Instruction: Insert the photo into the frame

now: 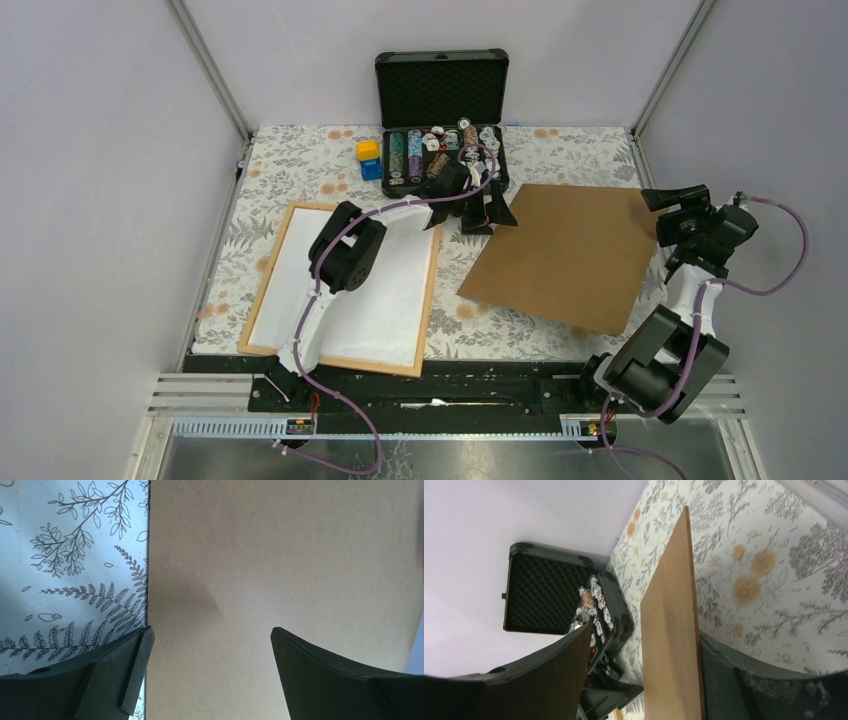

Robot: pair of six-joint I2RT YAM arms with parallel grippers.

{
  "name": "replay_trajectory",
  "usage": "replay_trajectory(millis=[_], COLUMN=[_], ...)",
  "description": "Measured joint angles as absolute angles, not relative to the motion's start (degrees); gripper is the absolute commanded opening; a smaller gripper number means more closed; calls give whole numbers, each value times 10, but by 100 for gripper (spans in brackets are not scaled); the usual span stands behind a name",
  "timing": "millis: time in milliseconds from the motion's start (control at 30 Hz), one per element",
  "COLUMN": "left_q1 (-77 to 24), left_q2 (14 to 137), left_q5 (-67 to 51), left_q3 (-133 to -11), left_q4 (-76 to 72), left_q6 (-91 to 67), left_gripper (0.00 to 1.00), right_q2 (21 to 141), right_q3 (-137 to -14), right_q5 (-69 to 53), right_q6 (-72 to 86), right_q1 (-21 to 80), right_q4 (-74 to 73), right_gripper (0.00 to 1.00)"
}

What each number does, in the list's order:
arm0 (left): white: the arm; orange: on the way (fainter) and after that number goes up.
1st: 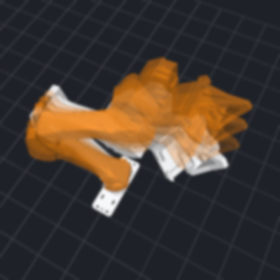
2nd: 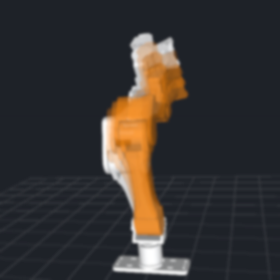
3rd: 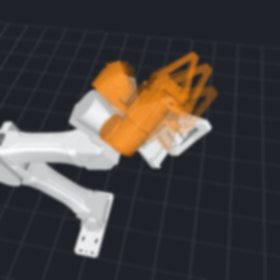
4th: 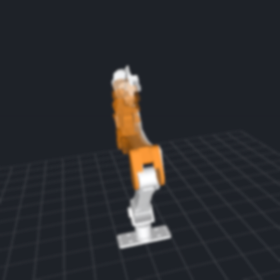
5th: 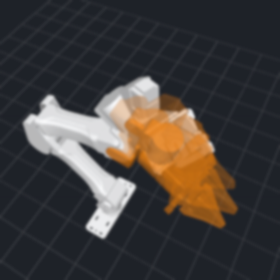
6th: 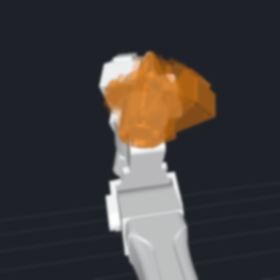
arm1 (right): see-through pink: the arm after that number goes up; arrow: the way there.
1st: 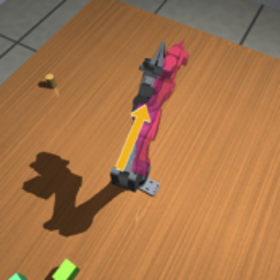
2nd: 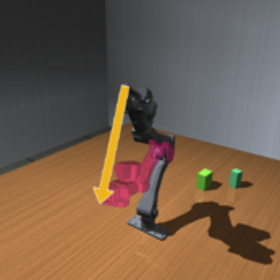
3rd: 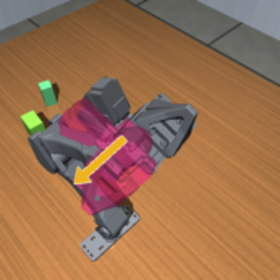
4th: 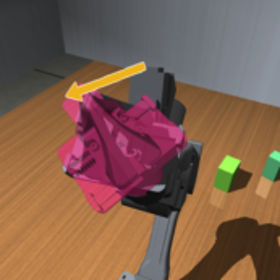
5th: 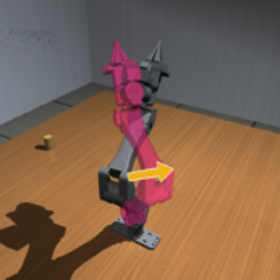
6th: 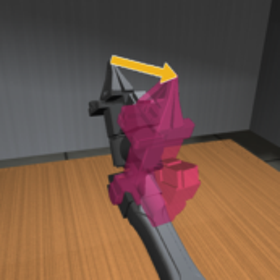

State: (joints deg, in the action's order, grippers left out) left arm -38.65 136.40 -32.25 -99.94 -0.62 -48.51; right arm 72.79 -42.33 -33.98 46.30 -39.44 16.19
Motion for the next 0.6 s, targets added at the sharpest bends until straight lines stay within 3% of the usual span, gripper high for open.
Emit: replay_trajectory(millis=[200, 300, 400, 600], left_q1=[-385, -386, -389, -394], left_q2=[1356, 1347, 1328, 1294], left_q5=[-317, -314, -312, -297], left_q3=[-985, -967, -937, -924], left_q4=[-20, -35, -44, 25], left_q6=[-485, -486, -492, -484], left_gripper=[99, 99, 99, 99], right_q2=[680, 663, 660, 663], right_q3=[-466, -496, -518, -547], right_q5=[-335, -325, -325, -325], right_q6=[439, 420, 405, 376], right_q1=[-376, -362, -355, -352], right_q4=[23, -52, -104, -166], right_gripper=[52, 23, 0, 0])
